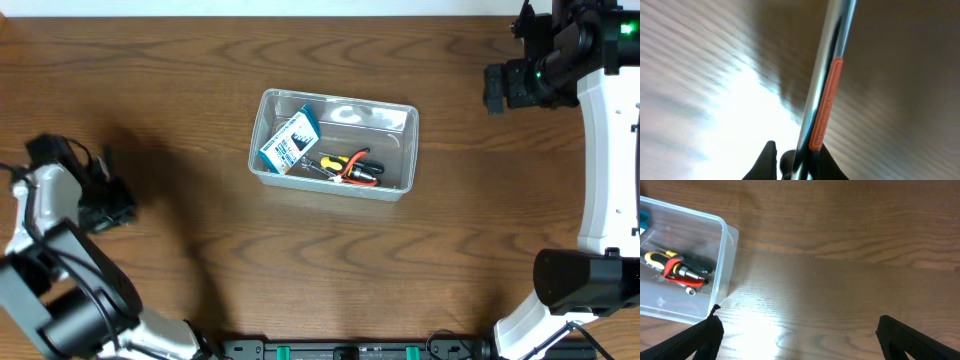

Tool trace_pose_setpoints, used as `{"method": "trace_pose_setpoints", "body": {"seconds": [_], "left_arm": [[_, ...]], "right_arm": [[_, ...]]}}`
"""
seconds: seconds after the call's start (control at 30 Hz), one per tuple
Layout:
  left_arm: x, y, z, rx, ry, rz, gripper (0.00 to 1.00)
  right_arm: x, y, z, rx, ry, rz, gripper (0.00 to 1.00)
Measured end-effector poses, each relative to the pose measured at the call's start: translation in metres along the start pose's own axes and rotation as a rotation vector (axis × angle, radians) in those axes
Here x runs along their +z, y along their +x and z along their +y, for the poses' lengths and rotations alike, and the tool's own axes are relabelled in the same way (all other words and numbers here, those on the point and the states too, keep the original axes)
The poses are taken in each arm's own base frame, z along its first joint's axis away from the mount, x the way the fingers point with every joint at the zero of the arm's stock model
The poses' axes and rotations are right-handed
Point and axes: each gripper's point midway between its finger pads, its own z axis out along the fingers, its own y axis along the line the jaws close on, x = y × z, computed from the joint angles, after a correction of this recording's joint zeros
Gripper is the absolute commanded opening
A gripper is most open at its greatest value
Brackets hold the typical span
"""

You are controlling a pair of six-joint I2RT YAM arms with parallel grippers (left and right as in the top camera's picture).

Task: Pack container
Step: 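Lift the hammer with the left gripper, then carry the hammer into the container and open the left gripper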

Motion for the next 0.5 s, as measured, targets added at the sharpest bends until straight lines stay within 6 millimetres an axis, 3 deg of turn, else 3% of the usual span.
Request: {"method": "trace_pose_setpoints", "body": {"seconds": [0.13, 0.23, 0.3, 0.4, 0.5], "left_arm": [[-0.076, -0.027, -0.028, 0.111, 0.004, -0.170, 0.06], [-0.132, -0.034, -0.068, 0.282, 0.019, -0.301, 0.06], [-0.155, -0.030, -0.100, 0.420, 0.034, -0.368, 0.06], [-0.168, -0.013, -0.149, 0.650, 0.066, -0.409, 0.06], [-0.165, 0.009, -0.198, 0.906, 0.105, -0.413, 0.06]], "right_arm": [[0.000, -0.001, 0.000, 0.000, 0.000, -0.003, 0.99], [0.000, -0.002, 0.000, 0.000, 0.001, -0.009, 0.99], [0.000, -0.004, 0.000, 0.000, 0.002, -0.016, 0.99], [0.000, -0.005, -0.001, 0.000, 0.002, -0.021, 0.99], [0.000, -0.005, -0.001, 0.000, 0.002, -0.022, 0.99]]}}
